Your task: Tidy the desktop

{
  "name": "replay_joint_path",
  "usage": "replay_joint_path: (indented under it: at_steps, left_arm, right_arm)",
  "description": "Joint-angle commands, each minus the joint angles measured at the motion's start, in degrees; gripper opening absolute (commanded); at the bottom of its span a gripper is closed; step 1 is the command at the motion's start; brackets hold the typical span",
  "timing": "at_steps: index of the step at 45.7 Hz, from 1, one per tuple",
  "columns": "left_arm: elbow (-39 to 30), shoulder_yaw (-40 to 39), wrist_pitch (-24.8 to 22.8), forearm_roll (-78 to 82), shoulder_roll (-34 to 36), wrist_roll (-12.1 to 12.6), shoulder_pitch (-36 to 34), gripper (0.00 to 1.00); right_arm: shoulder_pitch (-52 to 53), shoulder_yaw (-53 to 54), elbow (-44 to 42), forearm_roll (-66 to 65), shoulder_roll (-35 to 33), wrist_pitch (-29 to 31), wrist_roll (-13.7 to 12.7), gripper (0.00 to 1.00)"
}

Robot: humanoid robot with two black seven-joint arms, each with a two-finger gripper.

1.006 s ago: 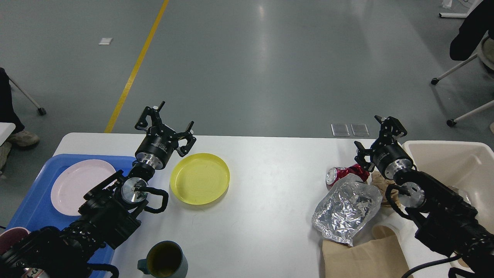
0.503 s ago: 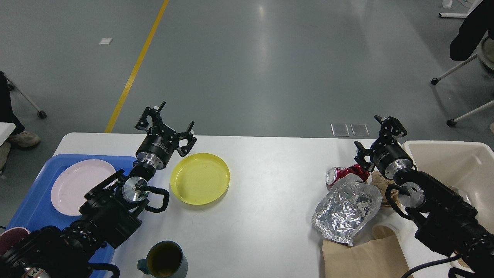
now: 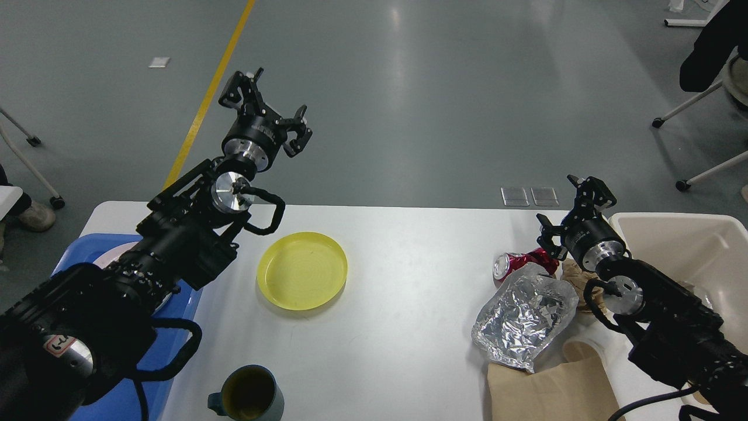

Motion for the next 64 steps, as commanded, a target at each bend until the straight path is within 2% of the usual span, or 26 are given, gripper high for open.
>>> replay_joint_path:
  at_steps: [1, 19, 41, 49, 64]
  left_arm:
    - [0.03, 0.01, 0.93, 0.00, 0.13, 0.00, -3.31, 0.98]
    - [-0.05, -0.61, 0.93, 0.00, 0.04, 0.00, -5.33, 0.98]
    - [0.03, 0.53, 1.10, 0.09, 0.83, 0.00, -4.54, 0.98]
    - [0.03, 0.45, 3.12, 0.00, 2.24, 0.09, -6.48, 0.98]
    - [-3.39, 0.62, 2.68, 0.62, 2.50, 0.18, -4.99, 0.98]
  right_arm:
    - [0.00, 0.05, 0.07, 0.00, 0.00, 0.00, 0.00, 1.00]
    - [0.00, -0.04, -0.02, 0.00, 0.00, 0.00, 0.00, 1.00]
    - [0.00, -0.04, -0.02, 0.00, 0.00, 0.00, 0.00, 1.00]
    - [0.00, -0.04, -0.02, 0.00, 0.00, 0.00, 0.00, 1.00]
    - [0.00, -0.04, 0.07, 0.00, 0.00, 0.00, 0.09, 1.00]
